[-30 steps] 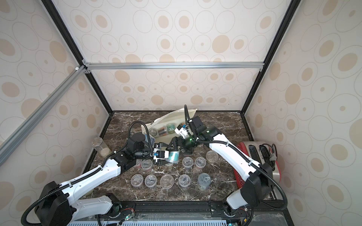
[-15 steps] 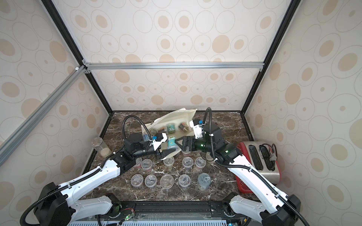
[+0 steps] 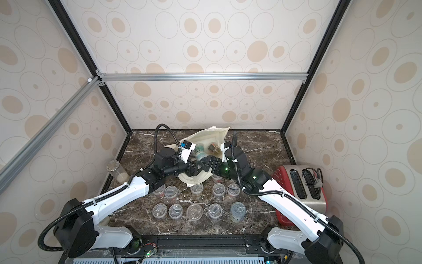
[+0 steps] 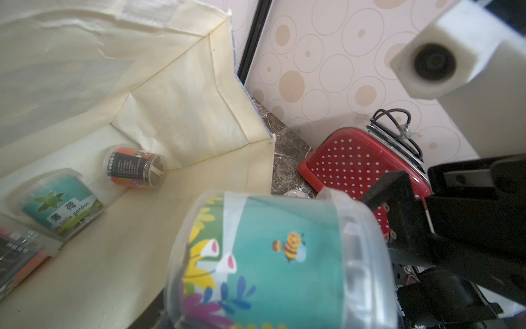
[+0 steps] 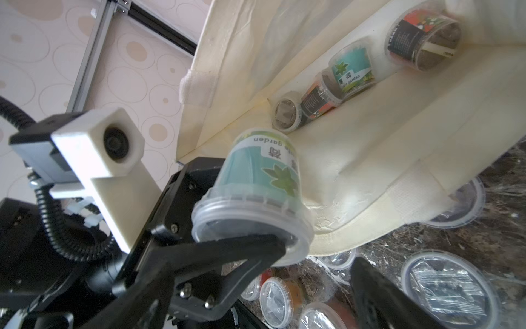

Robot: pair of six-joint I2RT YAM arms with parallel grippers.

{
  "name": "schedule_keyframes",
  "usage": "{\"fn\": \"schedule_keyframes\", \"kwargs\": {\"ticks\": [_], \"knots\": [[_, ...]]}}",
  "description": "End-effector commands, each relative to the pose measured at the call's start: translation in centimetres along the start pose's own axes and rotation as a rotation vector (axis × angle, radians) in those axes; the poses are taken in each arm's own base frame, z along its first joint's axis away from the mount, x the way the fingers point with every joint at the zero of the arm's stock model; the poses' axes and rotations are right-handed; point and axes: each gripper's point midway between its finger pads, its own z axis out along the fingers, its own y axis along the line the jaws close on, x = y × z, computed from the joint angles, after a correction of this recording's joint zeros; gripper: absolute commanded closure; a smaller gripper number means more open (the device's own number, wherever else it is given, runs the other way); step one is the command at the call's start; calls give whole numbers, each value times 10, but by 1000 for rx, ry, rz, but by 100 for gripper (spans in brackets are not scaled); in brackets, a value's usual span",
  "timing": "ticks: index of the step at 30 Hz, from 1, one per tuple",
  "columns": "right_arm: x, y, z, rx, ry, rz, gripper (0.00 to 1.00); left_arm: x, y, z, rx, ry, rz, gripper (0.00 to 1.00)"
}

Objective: Take out the seed jars from the canvas bag
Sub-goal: Place the seed jar at the center of the board.

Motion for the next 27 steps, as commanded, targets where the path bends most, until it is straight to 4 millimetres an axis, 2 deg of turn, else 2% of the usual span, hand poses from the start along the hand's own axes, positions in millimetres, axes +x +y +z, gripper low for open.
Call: {"fn": "schedule_keyframes", "kwargs": {"ticks": [1,2,8,18,20,22,25,27], "knots": [[-6,6,13,-1,-26,84,1,-19,-29,-4,112,-62,-10,39],[-8,8,15,-7,-26,87,0,-24,-32,-5,128,-83,1,39],[-11,15,21,-31,-23,126,3,-22,-35,-6,144,-80,-3,38],[1,3,41,-6,19,218,24,-25,-38,-11,154,-106,-16,35],[-1,0,39,13,2,214,25,-25,-38,-11,154,-108,-13,31],[-3,-5,36,37,-16,216,26,-26,-41,-14,166,-117,21,20],[-7,-11,31,60,-23,215,28,-29,-42,-21,151,-142,61,12],[-10,-16,27,75,-21,216,28,-30,-42,-25,142,-160,86,2]]}}
